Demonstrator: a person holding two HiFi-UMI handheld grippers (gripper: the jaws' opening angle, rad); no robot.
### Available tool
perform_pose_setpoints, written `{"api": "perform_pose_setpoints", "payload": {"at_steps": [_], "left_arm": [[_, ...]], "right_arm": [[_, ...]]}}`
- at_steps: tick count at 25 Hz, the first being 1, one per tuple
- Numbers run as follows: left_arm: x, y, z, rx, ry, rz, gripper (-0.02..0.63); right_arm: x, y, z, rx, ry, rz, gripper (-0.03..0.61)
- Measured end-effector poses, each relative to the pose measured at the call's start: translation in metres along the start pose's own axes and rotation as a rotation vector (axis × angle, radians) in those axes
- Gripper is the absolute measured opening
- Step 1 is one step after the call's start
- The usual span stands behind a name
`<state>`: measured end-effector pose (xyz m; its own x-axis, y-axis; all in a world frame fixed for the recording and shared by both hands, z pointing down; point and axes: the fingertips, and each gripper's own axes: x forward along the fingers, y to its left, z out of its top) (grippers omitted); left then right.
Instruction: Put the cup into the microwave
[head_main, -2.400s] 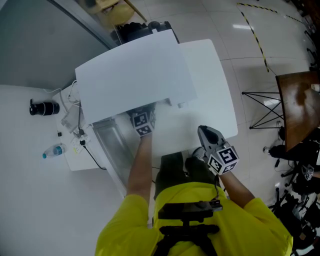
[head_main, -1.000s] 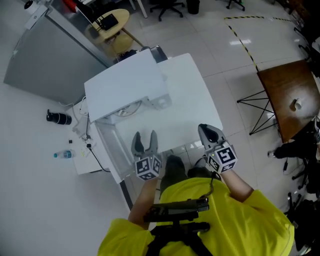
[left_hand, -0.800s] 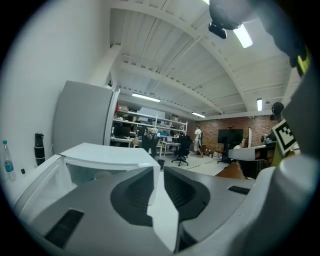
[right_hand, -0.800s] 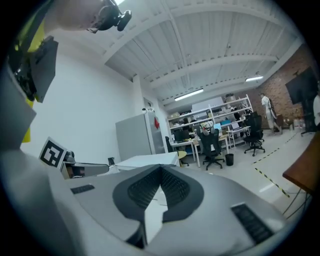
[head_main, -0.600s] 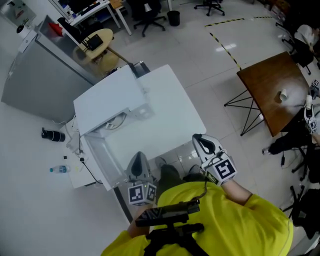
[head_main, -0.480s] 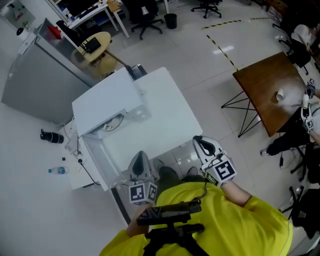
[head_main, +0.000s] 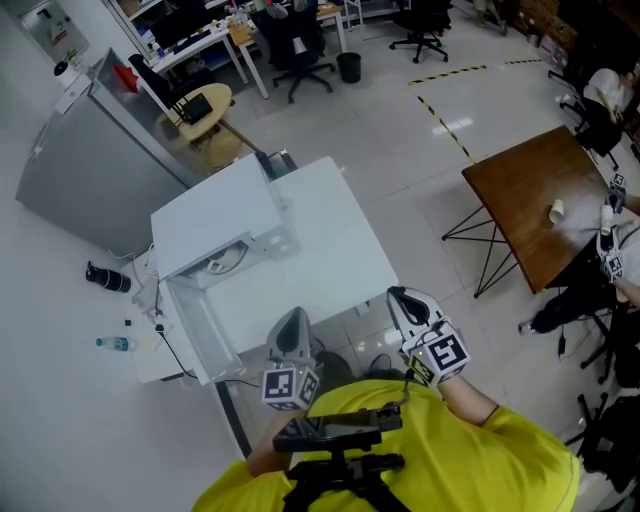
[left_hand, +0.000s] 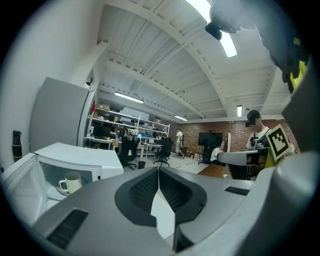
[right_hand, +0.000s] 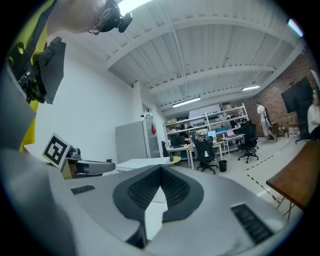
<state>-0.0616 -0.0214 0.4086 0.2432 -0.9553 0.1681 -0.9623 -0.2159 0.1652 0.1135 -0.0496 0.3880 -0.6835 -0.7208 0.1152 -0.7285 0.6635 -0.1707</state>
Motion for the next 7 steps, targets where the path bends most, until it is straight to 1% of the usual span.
{"api": "perform_pose_setpoints", "payload": {"at_steps": [7], "left_arm": [[0.004, -0.012, -0.009, -0.024, 0.037, -0.006, 0.002]], "right_arm": [[-0.005, -0.001, 0.000, 0.008, -0.003, 0.021, 0.005]]}}
